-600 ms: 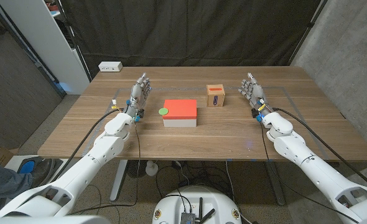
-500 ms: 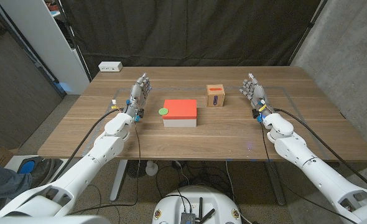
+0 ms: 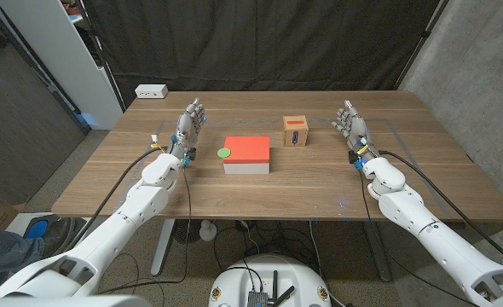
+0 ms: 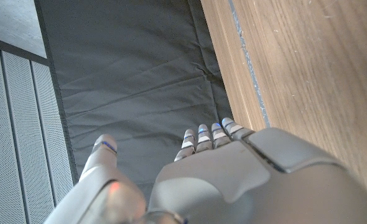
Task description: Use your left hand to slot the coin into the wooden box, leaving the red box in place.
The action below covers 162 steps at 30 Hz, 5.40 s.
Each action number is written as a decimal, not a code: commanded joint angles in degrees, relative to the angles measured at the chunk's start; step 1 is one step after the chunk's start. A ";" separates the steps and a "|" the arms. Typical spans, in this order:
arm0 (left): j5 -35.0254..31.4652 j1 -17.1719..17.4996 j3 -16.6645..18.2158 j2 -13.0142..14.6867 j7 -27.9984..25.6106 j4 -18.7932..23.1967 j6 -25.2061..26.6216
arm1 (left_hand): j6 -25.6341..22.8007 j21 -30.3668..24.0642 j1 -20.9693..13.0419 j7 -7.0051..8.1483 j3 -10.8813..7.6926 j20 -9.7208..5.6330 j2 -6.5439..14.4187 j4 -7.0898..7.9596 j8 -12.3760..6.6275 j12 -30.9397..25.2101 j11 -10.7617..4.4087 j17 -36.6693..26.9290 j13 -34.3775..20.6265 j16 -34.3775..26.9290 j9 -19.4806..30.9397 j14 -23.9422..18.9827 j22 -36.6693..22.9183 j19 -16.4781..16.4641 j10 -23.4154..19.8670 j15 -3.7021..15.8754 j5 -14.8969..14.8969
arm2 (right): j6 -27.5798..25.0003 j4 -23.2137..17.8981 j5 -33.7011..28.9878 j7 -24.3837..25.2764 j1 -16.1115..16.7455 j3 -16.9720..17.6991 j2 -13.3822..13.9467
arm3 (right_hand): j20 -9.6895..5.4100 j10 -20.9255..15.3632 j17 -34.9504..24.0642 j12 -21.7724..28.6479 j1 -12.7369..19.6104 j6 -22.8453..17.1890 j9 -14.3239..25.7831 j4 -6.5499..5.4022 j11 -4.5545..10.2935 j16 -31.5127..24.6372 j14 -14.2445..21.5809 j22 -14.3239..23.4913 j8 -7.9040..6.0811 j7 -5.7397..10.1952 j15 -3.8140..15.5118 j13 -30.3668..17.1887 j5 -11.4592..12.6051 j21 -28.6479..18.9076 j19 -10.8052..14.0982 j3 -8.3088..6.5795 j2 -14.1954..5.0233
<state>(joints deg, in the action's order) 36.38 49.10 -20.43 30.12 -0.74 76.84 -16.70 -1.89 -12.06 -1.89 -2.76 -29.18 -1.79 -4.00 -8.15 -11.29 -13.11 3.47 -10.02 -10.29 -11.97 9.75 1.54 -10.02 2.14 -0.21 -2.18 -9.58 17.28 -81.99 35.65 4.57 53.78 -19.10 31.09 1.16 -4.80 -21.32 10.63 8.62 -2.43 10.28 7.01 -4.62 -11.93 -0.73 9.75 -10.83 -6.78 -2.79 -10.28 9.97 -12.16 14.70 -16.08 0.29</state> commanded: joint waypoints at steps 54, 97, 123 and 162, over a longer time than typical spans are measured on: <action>11.57 12.19 8.95 10.16 -20.94 27.89 29.76 | -37.11 -71.77 -15.47 0.13 -7.23 -10.30 0.14 -0.73 0.24 -57.56 -15.33 -27.84 -30.15 -60.63 0.90 -80.64 -61.40 -62.30 -81.05 14.31 -1.43 | -0.87 -14.02 -5.93 10.74 9.38 2.25 1.91 | -0.10 -0.31 0.56 0.71 6.06 1.51 0.19 2.20 0.49 -0.60 0.07 0.25 -0.34 0.78 0.21 -0.53 1.57 0.56 0.50 -3.99 -5.49; 44.32 12.37 16.02 23.22 -33.43 38.79 59.90 | -40.79 -75.91 -35.36 2.40 -15.23 -10.27 -1.83 -1.41 -9.44 -70.04 -15.11 -20.34 -20.62 -74.59 11.56 -80.68 -60.90 -61.28 -81.37 14.08 -2.26 | -2.89 -19.49 -0.77 5.40 13.80 8.34 8.51 | 0.69 -1.84 0.92 1.06 8.62 1.02 0.18 2.58 0.51 -0.86 0.76 0.29 -0.48 1.37 0.04 -0.59 2.26 0.59 1.06 -5.14 -5.78; 61.85 10.00 13.10 29.61 -41.67 39.83 60.95 | -40.23 -73.47 -34.62 0.58 -16.37 -10.36 -0.10 -1.45 -16.79 -72.37 -15.07 -17.48 -17.00 -77.04 17.66 -80.22 -60.32 -62.63 -81.15 14.11 -2.13 | -2.70 -16.83 -1.71 5.12 12.82 7.48 7.98 | 0.80 -2.22 1.00 1.03 9.05 0.63 0.19 2.41 0.44 -0.99 1.05 0.31 -0.50 1.41 -0.01 -0.63 2.37 0.63 1.15 -5.22 -5.57; 64.35 -4.58 -0.63 28.75 -37.90 32.68 63.52 | -34.89 -70.37 -33.26 -0.31 -17.40 -10.29 -0.44 -1.34 -17.61 -72.73 -15.17 -17.85 -17.73 -77.50 14.69 -80.07 -60.58 -64.42 -80.00 14.18 -1.71 | -4.87 -18.94 -0.88 7.05 16.68 9.79 9.95 | 0.95 -2.68 1.09 0.98 9.61 0.83 0.20 2.25 0.31 -1.07 1.19 0.32 -0.31 1.76 -0.02 -0.69 2.50 0.71 1.15 -5.32 -5.36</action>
<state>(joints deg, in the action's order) 101.21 45.53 -19.82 59.58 -41.57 111.08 46.66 -36.91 -82.55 -35.73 -2.66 -46.41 -10.85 -4.38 -9.57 -28.53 -85.80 -11.68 -27.74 -27.78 -89.30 24.47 -78.49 -70.44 -61.66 -80.31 11.87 -11.43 13.92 -99.74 34.64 10.68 69.51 -9.99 40.37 1.94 -7.06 -20.22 11.48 17.52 -1.61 10.26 9.28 -4.41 -12.80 0.24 9.72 -11.04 -5.35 -2.77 -10.79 11.92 -11.65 15.76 -21.03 -4.84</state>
